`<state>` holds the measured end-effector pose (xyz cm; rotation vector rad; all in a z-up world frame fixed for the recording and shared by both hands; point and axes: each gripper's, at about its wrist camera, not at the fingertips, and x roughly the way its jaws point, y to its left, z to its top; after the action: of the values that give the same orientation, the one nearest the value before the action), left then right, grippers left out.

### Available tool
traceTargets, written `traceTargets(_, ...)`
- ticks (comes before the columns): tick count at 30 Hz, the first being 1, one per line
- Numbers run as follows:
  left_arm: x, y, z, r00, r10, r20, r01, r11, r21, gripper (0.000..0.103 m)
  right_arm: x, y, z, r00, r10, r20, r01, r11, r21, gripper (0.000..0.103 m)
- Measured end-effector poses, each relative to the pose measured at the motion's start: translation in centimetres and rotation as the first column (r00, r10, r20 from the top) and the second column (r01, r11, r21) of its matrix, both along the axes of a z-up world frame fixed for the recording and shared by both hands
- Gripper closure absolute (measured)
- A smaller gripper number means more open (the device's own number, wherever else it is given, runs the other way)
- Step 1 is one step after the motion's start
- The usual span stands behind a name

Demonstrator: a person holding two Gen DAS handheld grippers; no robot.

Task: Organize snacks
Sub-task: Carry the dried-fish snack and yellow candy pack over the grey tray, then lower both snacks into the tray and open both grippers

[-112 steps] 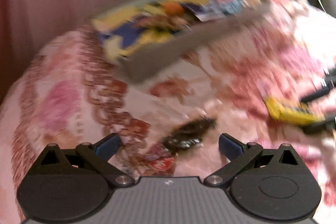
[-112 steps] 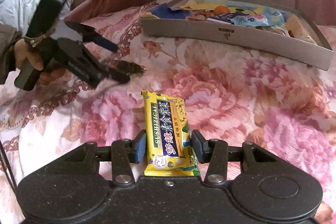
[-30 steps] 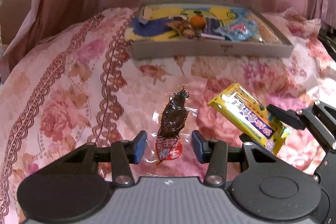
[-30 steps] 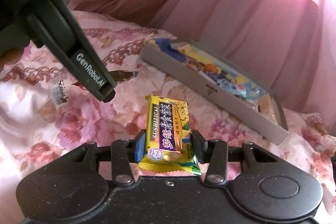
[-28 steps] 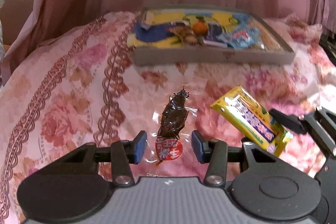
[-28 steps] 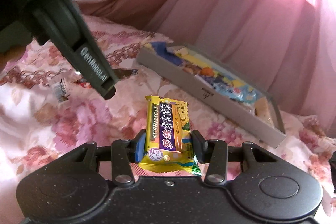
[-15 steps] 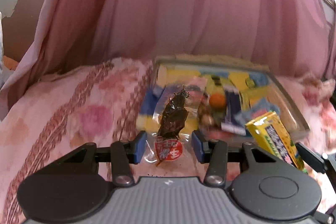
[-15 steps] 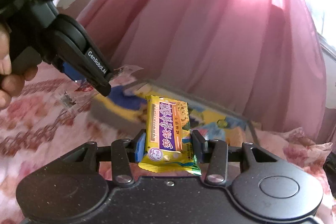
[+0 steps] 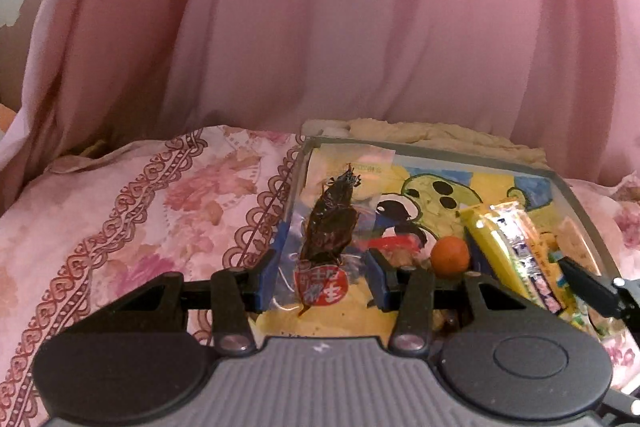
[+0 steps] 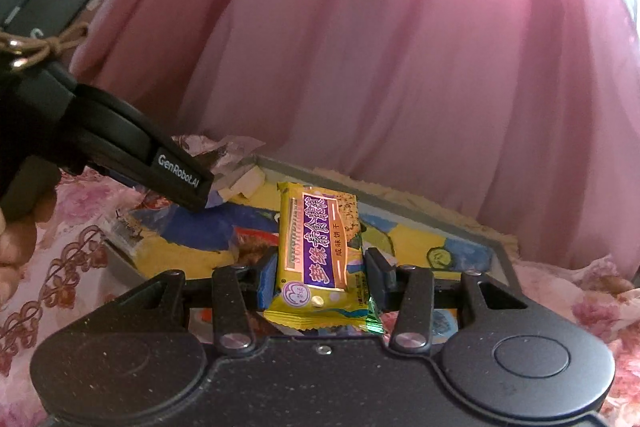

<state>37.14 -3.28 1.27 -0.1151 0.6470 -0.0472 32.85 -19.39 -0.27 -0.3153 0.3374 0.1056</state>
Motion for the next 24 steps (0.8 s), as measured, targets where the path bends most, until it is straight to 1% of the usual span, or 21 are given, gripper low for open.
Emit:
traceTargets(3, 0.8, 0.1, -0.4, 1.000, 0.005, -0.009, -0.005, 1.000, -0.008, 0.053, 0.9, -0.3, -0.2, 0.999, -0.018, -0.026, 0.019, 0.999, 0.034, 0.056)
traceTargets(8, 1.7, 0.0, -0.9, 1.000, -0.013, -0.014, 0.013, 1.000, -0.024, 0.053, 1.5, 0.1, -0.6, 0.998, -0.027, -0.050, 0.030, 0.998, 0.053, 0.056)
traceTargets(12, 2.2, 0.1, -1.5, 1.000, -0.021, -0.023, 0.020, 0.998, -0.055, 0.052, 2.0, 0.7, -0.8, 0.998, -0.023, -0.061, 0.026, 0.998, 0.053, 0.056)
traceTargets(17, 2.4, 0.1, -2.1, 0.999, -0.029, -0.036, 0.026, 0.997, -0.071, 0.052, 2.9, 1.2, -1.3, 0.996, -0.020, -0.085, 0.024, 0.999, 0.041, 0.056)
traceTargets(24, 2.6, 0.2, -2.7, 0.998, -0.024, -0.065, 0.017, 0.995, -0.101, 0.052, 3.3, 1.4, -1.9, 0.994, -0.023, -0.105, 0.028, 0.998, 0.051, 0.055)
